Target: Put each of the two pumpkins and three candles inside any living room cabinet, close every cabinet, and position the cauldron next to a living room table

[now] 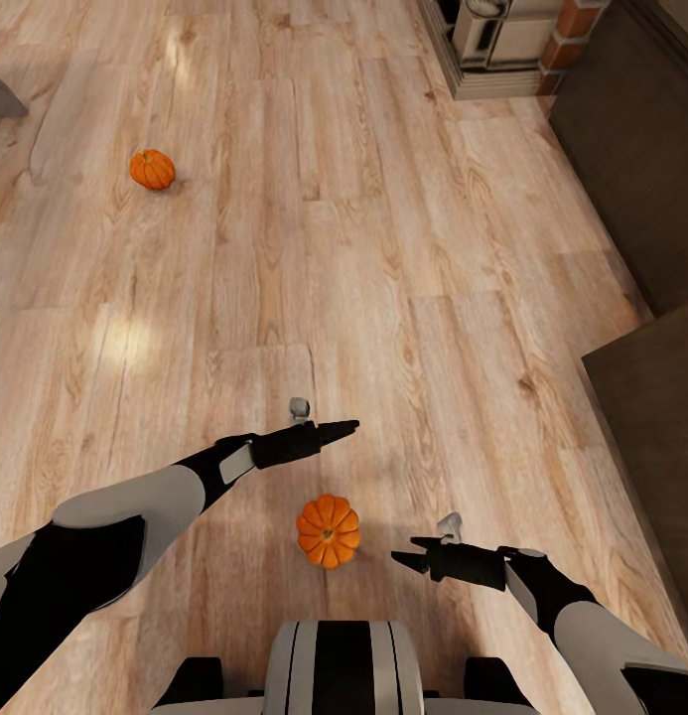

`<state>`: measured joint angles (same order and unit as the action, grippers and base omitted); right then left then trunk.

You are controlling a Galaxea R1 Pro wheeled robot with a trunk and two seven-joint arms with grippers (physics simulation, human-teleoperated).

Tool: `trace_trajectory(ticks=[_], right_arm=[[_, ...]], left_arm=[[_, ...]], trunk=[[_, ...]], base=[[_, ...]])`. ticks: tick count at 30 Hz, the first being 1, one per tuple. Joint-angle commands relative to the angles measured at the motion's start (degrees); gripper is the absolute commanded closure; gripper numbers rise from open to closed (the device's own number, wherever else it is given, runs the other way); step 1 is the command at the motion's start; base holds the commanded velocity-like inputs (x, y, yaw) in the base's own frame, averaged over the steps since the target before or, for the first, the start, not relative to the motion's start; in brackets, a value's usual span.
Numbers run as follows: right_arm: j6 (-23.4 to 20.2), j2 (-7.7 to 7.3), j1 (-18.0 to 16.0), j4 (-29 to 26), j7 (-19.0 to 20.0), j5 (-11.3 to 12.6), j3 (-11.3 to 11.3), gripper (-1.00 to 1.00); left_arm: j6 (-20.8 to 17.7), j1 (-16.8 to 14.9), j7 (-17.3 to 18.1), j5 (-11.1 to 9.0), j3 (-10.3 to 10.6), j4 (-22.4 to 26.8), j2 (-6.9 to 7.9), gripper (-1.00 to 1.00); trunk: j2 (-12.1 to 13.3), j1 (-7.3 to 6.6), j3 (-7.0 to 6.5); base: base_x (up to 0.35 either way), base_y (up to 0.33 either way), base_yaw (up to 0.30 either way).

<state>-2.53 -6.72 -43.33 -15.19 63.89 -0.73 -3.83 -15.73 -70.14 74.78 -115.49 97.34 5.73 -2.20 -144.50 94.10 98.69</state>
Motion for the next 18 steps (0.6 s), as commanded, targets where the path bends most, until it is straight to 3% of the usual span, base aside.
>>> trace_trajectory(ticks=[1, 6, 14, 18], right_arm=[[0.0, 0.01, 0.0, 0.0, -0.1, 0.0, 0.0, -1.00], [0.0, 0.15, 0.0, -0.1, -3.0, -0.1, 0.0, -1.00], [0.0, 0.17, 0.0, -0.1, -3.4, -0.1, 0.0, -1.00], [0.0, 0.19, 0.0, -0.1, -3.3, 0.0, 0.0, -1.00]], left_arm=[[0.0, 0.0, 0.0, 0.0, 0.0, 0.0, 0.00, -1.00], [0.0, 0.0, 0.1, 0.0, 0.0, 0.0, 0.00, -1.00], [0.0, 0.0, 0.1, 0.0, 0.0, 0.1, 0.00, -1.00], [0.0, 0.0, 1.2, 0.0, 0.0, 0.0, 0.00, -1.00]], trunk=[[0.0, 0.00, 0.00], [0.0, 0.00, 0.00], [0.0, 0.00, 0.00], [0.0, 0.00, 0.00]], base=[[0.001, 0.000, 0.000], [0.000, 0.000, 0.102], [0.000, 0.000, 0.269], [0.000, 0.000, 0.058]])
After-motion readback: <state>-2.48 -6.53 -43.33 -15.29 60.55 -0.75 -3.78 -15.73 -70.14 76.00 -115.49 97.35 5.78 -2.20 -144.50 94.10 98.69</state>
